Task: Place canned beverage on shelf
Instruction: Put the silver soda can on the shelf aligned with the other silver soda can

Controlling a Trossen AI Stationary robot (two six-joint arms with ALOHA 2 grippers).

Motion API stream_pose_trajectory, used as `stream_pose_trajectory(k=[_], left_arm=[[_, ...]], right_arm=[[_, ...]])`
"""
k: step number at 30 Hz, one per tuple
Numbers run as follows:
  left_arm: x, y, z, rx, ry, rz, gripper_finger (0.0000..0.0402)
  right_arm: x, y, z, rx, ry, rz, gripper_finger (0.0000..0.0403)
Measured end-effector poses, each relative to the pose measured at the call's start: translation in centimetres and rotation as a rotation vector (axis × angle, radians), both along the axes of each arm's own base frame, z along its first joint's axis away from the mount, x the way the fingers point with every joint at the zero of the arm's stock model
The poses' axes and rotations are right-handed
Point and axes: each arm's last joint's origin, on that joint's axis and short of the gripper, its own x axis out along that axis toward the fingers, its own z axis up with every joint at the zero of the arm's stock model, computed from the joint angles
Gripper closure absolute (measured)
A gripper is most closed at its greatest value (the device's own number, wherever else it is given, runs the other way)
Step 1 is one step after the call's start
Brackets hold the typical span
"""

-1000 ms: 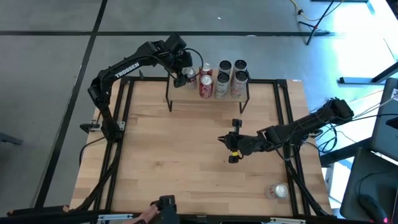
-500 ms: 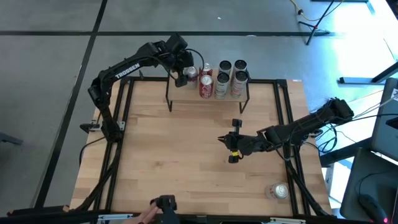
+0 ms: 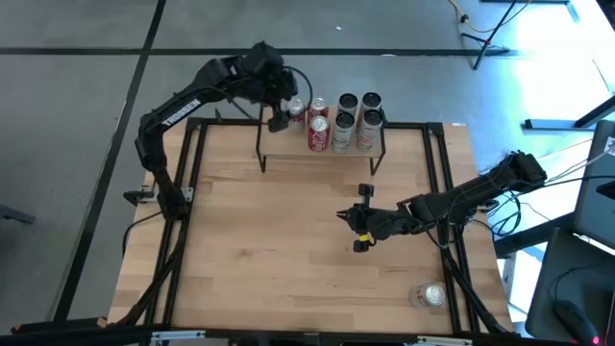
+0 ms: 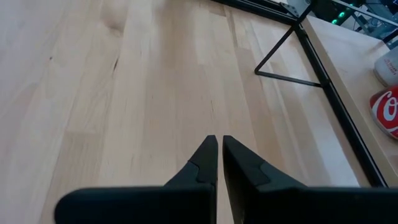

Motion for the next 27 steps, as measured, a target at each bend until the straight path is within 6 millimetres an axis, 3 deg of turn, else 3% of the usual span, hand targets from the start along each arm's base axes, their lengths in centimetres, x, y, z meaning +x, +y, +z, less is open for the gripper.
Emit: stream_pose_trajectory(k=[4, 11, 20, 27], left_arm=[[-0.1, -3.3, 0.2, -0.102, -0.019, -0.104, 0.0059], [1.6, -10.3, -2.3, -0.100, -0.008, -0.225, 0.0059], [0.8, -19.7, -8.2, 0.013, 0.032, -0.133, 0.0059], [-0.3, -25.9, -14.2, -0.012, -0.033, -0.185, 0.0059]], right_arm=[[0.0, 0.0, 0.0, -0.015, 0.004, 0.010, 0.0388], [0.0, 0.0, 0.0, -0.027, 0.011, 0.031, 0.0388], [0.3, 0.2, 0.4, 0.000, -0.044, 0.040, 0.0388], [0.3, 1.1, 0.7, 0.092, -0.057, 0.123, 0.0388]])
